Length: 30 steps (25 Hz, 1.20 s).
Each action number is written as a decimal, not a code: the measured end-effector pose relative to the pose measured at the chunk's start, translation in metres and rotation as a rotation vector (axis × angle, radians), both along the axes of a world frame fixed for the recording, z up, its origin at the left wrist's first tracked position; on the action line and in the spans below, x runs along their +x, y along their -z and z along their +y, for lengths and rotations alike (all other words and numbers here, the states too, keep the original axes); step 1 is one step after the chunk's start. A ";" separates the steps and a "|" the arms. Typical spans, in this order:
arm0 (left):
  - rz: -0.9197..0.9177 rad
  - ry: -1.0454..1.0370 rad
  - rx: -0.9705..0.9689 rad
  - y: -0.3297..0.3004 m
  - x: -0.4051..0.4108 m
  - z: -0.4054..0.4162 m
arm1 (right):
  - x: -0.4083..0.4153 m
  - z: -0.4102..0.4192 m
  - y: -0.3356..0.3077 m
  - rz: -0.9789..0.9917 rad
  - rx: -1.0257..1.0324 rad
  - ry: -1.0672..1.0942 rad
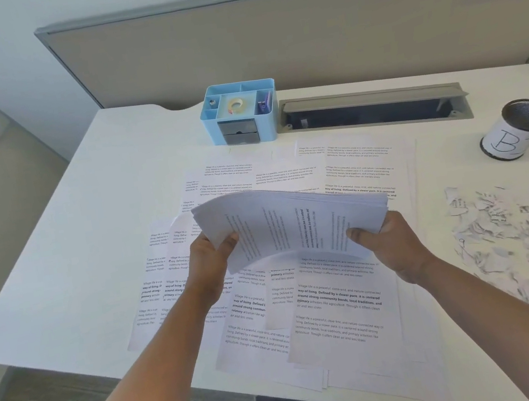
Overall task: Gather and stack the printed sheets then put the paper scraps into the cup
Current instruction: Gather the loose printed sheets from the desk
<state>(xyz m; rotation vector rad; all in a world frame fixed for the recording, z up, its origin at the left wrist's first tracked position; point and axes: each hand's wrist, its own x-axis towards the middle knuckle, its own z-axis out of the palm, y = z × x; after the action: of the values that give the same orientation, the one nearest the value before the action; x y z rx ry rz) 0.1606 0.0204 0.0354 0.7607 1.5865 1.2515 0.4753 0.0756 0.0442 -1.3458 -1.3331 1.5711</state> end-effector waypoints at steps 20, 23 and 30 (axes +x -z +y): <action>0.002 -0.024 -0.099 0.013 0.007 -0.017 | -0.002 -0.015 0.001 -0.061 -0.016 0.018; -0.001 -0.030 -0.115 0.014 0.008 -0.019 | -0.003 -0.019 0.004 -0.067 -0.035 0.000; 0.040 -0.023 -0.115 0.018 0.007 -0.022 | -0.003 -0.018 0.009 -0.076 -0.056 -0.008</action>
<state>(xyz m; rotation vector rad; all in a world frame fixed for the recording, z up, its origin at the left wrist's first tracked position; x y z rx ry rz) 0.1671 -0.0013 0.0177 0.7003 1.6889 1.1563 0.4720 0.0575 0.0355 -1.4491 -1.3505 1.5875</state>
